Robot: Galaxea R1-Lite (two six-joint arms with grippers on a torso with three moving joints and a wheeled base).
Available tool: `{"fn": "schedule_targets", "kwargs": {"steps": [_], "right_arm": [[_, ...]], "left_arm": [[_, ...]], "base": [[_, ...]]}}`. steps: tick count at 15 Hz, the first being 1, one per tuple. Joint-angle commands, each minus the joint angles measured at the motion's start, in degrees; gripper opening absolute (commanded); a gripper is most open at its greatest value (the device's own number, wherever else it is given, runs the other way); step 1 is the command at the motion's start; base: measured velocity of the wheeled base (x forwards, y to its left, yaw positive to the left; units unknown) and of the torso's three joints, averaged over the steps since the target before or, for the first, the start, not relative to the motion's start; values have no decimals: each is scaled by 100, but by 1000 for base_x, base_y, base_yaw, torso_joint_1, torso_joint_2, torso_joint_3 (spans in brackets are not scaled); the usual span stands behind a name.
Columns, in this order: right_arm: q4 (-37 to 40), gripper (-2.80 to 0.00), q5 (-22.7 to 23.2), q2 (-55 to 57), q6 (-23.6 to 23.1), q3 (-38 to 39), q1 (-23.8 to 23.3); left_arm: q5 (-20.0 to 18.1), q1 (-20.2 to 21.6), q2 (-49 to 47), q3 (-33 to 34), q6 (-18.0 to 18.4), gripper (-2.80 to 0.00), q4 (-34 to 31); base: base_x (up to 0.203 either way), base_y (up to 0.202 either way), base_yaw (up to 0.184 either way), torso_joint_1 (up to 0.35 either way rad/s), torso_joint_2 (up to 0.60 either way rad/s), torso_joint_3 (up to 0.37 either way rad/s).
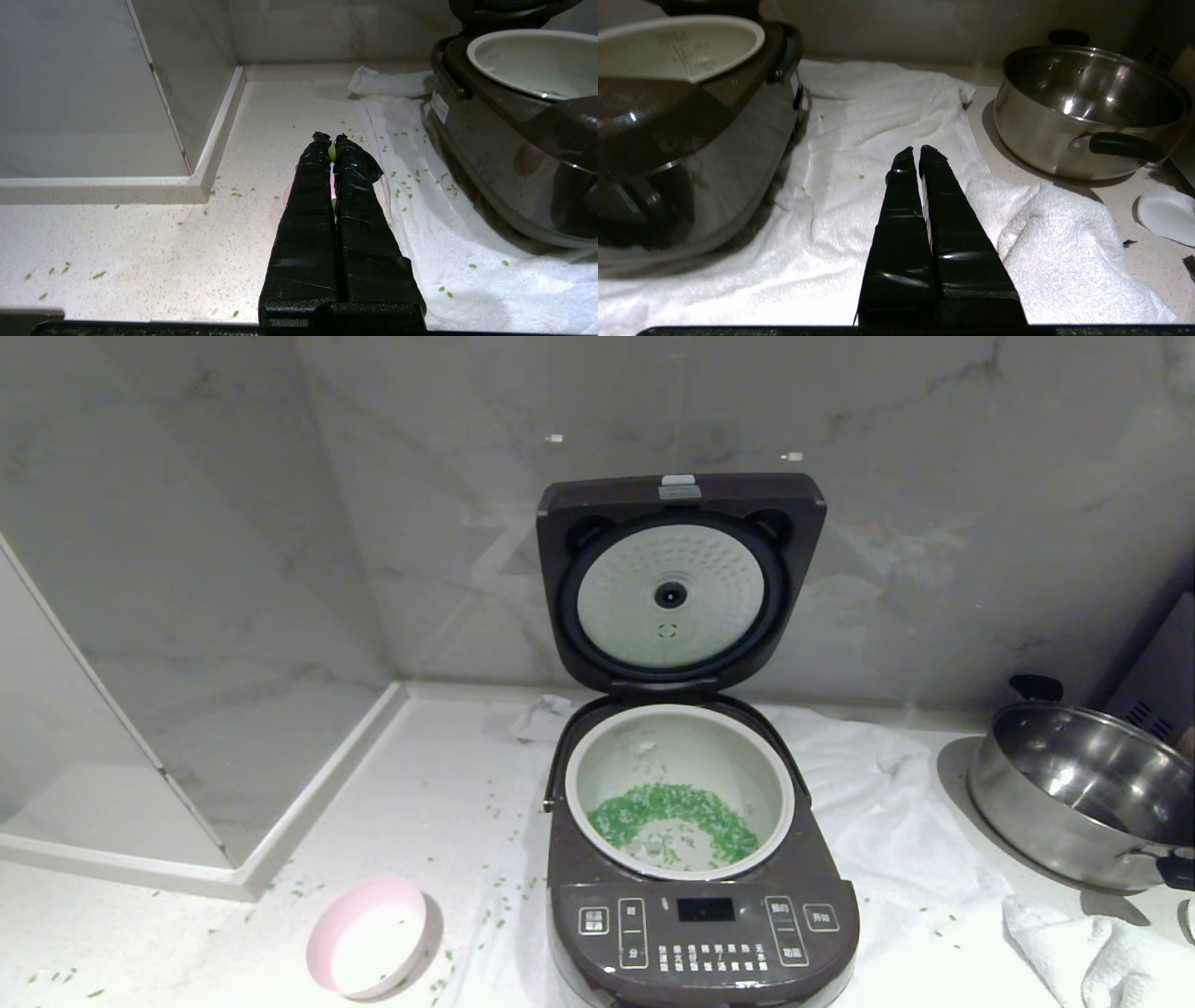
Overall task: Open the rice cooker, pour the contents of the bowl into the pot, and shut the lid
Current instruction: Close the rice cooker
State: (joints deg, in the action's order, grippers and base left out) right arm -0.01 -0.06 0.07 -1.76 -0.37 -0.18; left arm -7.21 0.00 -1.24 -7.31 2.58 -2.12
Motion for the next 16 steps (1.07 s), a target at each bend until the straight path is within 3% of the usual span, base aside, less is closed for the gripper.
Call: {"fn": "schedule_targets", "kwargs": {"steps": [1, 6, 13, 16], "right_arm": [[21, -280, -2, 35, 215, -441, 1], [129, -280, 325, 2006, 678, -2407, 14], [130, -280, 1345, 6022, 2569, -6362, 44], [470, -280, 1615, 7290, 2913, -7566, 55]], "left_arm": [[18, 0, 142, 147, -4, -280, 1], [9, 0, 142, 378, -21, -280, 54], [106, 0, 142, 362, 93, -280, 28], [115, 0, 142, 362, 84, -280, 10]], "base": [[0, 0, 0, 0, 0, 0], [0, 0, 0, 0, 0, 0], [0, 0, 0, 0, 0, 0], [0, 0, 0, 0, 0, 0]]}}
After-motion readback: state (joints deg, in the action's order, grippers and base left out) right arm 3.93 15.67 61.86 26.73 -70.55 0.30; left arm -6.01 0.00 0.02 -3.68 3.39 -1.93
